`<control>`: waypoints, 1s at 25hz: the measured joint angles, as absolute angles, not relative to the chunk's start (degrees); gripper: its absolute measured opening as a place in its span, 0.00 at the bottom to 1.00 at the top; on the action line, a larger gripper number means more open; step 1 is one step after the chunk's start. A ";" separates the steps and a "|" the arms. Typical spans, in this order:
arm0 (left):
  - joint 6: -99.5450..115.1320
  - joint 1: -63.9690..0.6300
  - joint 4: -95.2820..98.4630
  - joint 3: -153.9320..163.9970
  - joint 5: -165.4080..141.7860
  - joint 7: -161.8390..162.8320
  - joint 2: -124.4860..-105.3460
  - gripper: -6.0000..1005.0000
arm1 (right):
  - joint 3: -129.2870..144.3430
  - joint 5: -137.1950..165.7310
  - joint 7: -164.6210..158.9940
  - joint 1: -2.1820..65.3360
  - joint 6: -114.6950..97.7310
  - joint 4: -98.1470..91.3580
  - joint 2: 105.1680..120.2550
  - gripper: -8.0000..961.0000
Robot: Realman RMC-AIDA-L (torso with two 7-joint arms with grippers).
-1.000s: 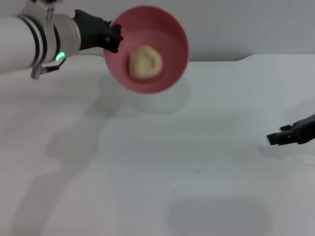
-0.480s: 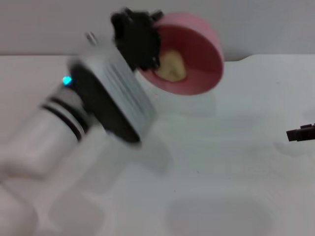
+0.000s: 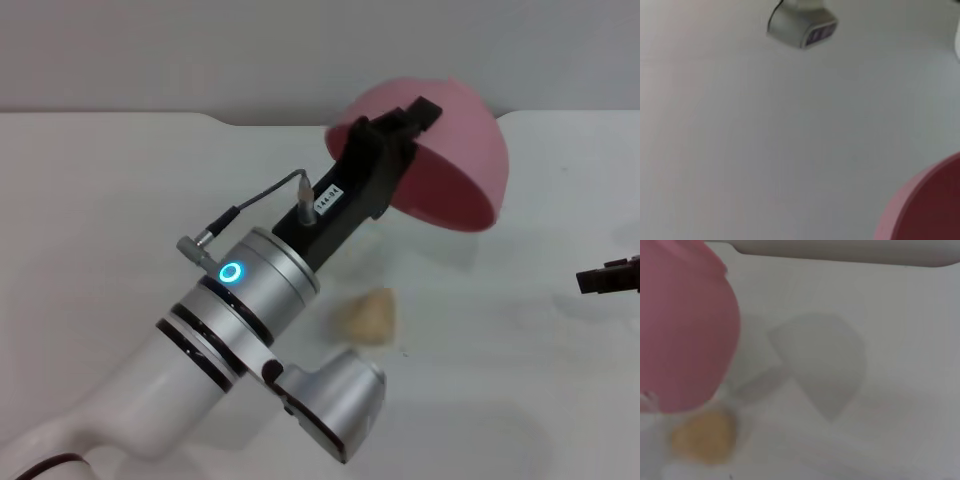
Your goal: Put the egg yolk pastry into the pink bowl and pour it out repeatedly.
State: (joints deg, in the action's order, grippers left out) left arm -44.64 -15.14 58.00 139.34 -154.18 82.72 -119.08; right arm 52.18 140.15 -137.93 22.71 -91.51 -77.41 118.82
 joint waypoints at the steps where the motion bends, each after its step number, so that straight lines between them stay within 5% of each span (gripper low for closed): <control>1: -44.80 -15.23 57.96 139.44 -154.10 82.34 -119.09 0.01 | 52.25 140.15 -137.95 22.70 -91.51 -77.42 118.83 0.53; 10: -43.49 -16.57 64.19 134.42 -127.67 86.06 -118.84 0.01 | 54.01 137.60 -137.51 23.46 -90.76 -76.73 118.75 0.55; 17: -0.10 -16.62 73.40 107.06 -100.17 88.13 -118.19 0.01 | 57.27 137.08 -136.90 25.46 -89.54 -75.86 118.73 0.56; 25: 40.54 -23.41 69.97 82.76 -106.44 108.85 -117.36 0.01 | 65.56 136.49 -135.81 29.14 -86.62 -72.94 118.67 0.57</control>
